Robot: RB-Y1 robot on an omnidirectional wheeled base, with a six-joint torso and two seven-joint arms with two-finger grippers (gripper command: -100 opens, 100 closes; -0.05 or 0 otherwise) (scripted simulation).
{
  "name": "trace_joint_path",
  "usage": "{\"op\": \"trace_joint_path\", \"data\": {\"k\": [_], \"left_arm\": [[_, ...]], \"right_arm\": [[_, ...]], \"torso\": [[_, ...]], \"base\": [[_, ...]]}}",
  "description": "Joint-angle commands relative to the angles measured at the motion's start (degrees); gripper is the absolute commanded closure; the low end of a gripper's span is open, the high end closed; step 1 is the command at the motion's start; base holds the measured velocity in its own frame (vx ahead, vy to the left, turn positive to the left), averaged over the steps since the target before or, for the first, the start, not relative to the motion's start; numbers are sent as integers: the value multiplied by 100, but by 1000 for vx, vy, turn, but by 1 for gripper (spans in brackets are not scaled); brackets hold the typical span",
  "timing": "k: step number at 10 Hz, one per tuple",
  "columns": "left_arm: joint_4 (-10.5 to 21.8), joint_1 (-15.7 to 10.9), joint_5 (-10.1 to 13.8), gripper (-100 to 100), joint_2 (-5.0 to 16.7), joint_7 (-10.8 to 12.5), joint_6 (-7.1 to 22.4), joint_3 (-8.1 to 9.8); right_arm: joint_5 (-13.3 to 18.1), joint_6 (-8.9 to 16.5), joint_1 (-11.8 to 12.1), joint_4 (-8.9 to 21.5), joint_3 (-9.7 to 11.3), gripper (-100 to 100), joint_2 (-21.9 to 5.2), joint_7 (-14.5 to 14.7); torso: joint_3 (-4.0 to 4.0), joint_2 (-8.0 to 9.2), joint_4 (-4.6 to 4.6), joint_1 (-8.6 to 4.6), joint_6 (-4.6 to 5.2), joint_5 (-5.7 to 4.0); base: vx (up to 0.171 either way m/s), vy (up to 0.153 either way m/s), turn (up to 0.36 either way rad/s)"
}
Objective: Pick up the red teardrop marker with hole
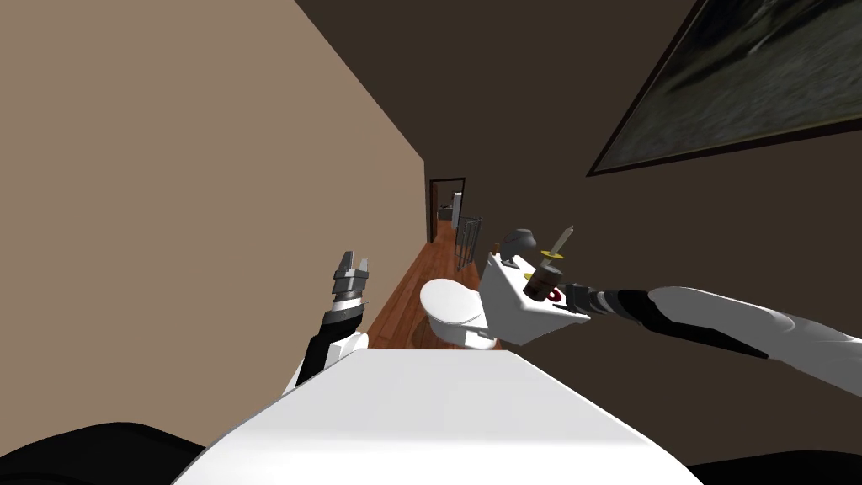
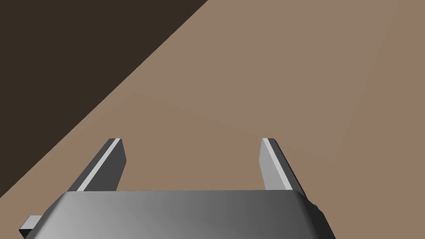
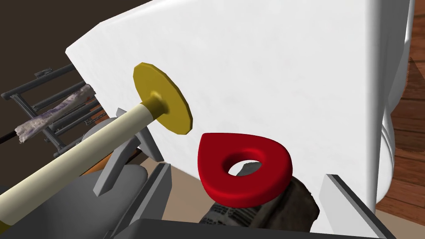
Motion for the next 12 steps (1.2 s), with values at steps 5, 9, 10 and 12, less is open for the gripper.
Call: {"op": "trace_joint_path", "data": {"k": [5,9,10,12], "left_arm": [[0,1,0,0,0,0,0,0],[0,1,0,0,0,0,0,0],[0,0,0,0,0,0,0,0],[0,1,0,0,0,0,0,0]], "right_arm": [[838,-148,-269,13,-114,-100,245,-526],[1511,-330,-603,11,-288,-100,583,-1114],[1679,-330,-603,11,-288,-100,583,-1170],[1976,-422,-770,10,-375,-100,752,-1443]], "torso": [[2,1,1,-3,5,-1],[-3,-7,-1,2,7,1],[-1,-2,0,-2,1,0],[-1,-5,0,1,8,1]], "base": [[-48,-23,55],[-48,-18,81],[-65,-26,85],[-46,-18,52]]}}
